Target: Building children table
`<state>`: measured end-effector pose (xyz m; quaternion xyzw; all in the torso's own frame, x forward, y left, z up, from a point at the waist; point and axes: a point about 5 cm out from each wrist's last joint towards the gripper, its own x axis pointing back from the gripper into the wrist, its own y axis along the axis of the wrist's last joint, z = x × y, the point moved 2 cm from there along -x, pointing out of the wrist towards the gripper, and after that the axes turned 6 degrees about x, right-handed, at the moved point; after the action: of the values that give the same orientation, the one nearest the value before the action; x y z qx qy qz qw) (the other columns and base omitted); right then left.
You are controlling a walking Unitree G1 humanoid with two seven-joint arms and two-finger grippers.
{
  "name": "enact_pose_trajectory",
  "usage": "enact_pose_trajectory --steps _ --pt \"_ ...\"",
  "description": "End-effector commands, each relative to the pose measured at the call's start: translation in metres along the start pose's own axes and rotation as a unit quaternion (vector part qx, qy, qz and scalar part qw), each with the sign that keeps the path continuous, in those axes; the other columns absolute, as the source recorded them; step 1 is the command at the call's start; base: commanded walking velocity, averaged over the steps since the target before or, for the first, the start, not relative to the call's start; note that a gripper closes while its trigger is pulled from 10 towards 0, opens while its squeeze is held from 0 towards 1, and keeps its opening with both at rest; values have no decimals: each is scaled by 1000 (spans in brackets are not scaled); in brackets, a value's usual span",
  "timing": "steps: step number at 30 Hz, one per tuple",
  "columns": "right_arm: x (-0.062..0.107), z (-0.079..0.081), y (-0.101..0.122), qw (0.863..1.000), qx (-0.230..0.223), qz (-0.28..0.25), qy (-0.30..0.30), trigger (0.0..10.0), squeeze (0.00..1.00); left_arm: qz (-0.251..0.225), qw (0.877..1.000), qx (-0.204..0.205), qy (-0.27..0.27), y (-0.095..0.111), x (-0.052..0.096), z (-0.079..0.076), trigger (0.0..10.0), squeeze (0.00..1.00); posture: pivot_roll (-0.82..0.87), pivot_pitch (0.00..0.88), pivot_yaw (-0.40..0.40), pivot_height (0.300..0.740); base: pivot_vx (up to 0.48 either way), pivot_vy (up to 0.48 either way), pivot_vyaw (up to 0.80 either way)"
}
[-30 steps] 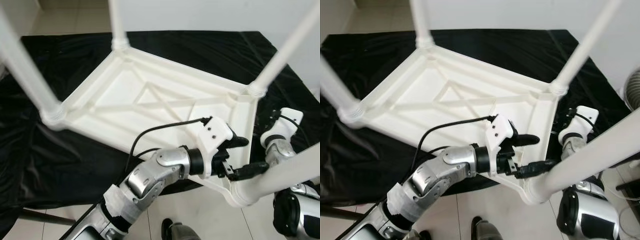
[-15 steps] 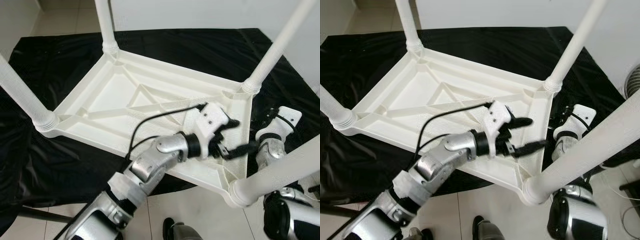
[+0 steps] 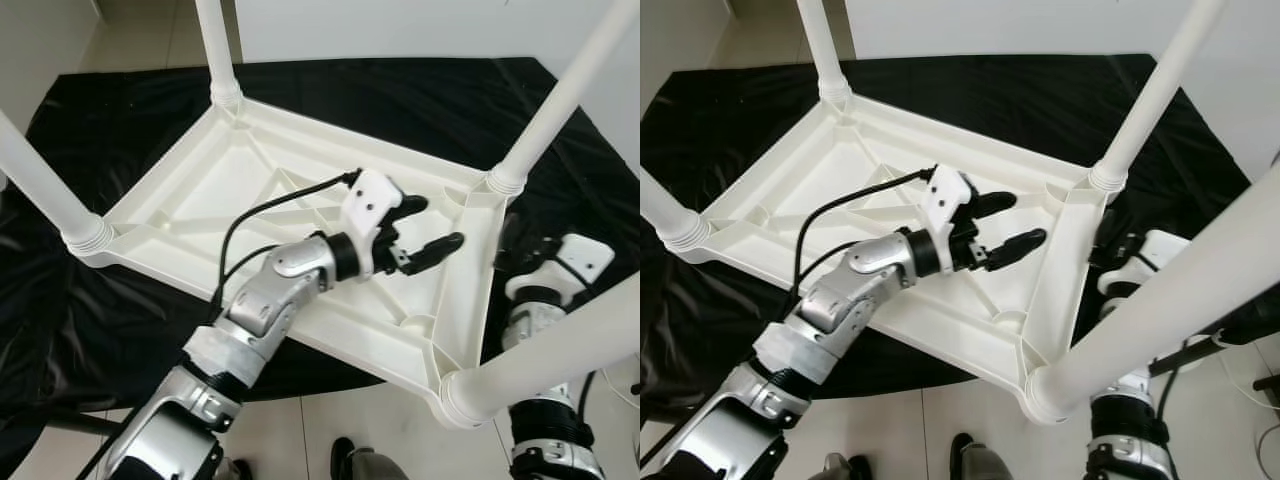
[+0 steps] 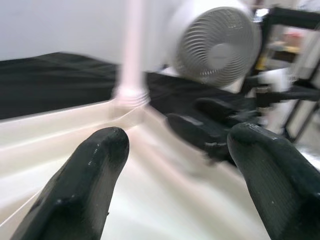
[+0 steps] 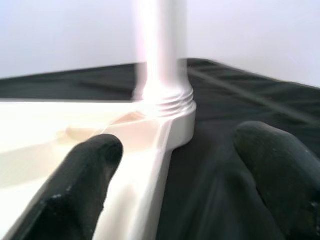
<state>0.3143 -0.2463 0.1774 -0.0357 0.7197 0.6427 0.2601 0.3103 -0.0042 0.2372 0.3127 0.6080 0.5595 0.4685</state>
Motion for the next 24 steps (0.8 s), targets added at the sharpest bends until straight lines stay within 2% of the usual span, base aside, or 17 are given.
enact_pose_trajectory --steps 1,2,5,7,9,10,11,13,14,15,18,24 --pt "8 -9 -2 1000 -2 12 -16 10000 0 6 1000 -1 13 -1 14 4 10000 0 -13 143 15 740 0 0 0" --pt "8 -9 -2 1000 -2 12 -16 10000 0 6 1000 -1 13 -1 14 4 10000 0 -13 143 15 740 0 0 0" --pt "15 -13 2 1000 4 11 -21 10000 0 6 999 -7 35 -1 29 7 10000 0 -9 137 17 740 0 0 0" --pt "17 -12 4 1000 2 13 -17 10000 0 8 999 -10 41 -2 33 9 10000 0 -5 132 17 740 0 0 0" --pt "22 -10 7 1000 -2 19 -10 10000 0 20 998 -20 57 -5 47 11 10000 0 -1 130 18 740 0 0 0" --pt "22 -10 7 1000 -2 19 -10 10000 0 20 998 -20 57 -5 47 11 10000 0 -1 130 18 740 0 0 0" --pt "25 -7 8 1000 -9 25 5 10000 0 32 997 -23 65 -8 56 11 10000 0 1 129 19 740 0 0 0" --pt "25 -7 8 1000 -9 25 5 10000 0 32 997 -23 65 -8 56 11 10000 0 1 129 19 740 0 0 0" --pt "26 -6 10 999 -24 30 27 10000 0 46 996 -31 65 -12 69 9 10000 0 4 123 16 740 0 0 0" --pt "26 -6 10 999 -24 30 27 10000 0 46 996 -31 65 -12 69 9 10000 0 4 123 16 740 0 0 0" --pt "27 -2 16 997 -34 25 71 10000 0 65 995 -47 56 -15 84 3 10000 0 6 118 16 740 0 0 0" --pt "33 6 21 989 -46 27 139 10000 0 92 993 -66 28 -20 95 -6 10000 0 9 119 17 740 0 0 0"
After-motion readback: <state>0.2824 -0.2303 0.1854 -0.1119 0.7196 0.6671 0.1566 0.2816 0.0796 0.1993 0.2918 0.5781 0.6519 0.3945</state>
